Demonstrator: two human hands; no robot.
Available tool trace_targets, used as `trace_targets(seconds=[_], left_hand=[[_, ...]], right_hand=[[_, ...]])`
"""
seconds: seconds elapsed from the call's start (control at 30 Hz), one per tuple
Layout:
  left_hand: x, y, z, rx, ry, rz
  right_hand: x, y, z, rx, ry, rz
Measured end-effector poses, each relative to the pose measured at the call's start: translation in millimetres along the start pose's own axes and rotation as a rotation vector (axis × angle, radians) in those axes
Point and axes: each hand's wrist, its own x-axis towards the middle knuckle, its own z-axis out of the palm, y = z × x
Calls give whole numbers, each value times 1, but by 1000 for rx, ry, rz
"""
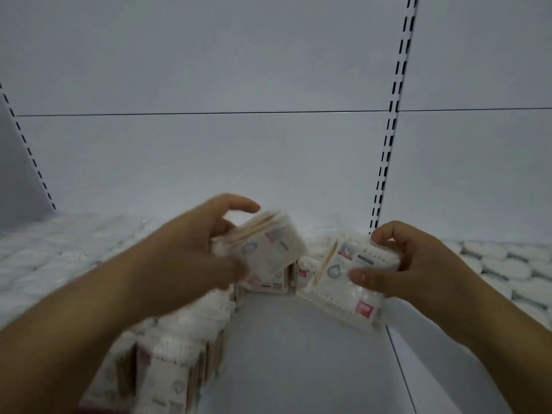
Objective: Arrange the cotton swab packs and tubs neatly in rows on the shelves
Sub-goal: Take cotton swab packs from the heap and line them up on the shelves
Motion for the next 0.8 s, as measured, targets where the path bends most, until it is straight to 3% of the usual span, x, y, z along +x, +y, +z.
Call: trace_targets(seconds=[0.1, 0.3, 0.47, 0.6, 0.8], left_hand=[[35, 4, -8, 253, 92, -18], [82, -5, 15, 567, -197, 38], [106, -24, 35, 805, -239, 98], [113, -39, 44, 974, -297, 85], [110, -52, 46, 1138, -312, 184]], right_hand=[[9, 5, -2, 126, 25, 48], [11, 21, -17, 385, 58, 99], [10, 26, -16, 399, 222, 30], [13, 35, 8, 125, 160, 83], [17, 59, 51, -611, 153, -63]])
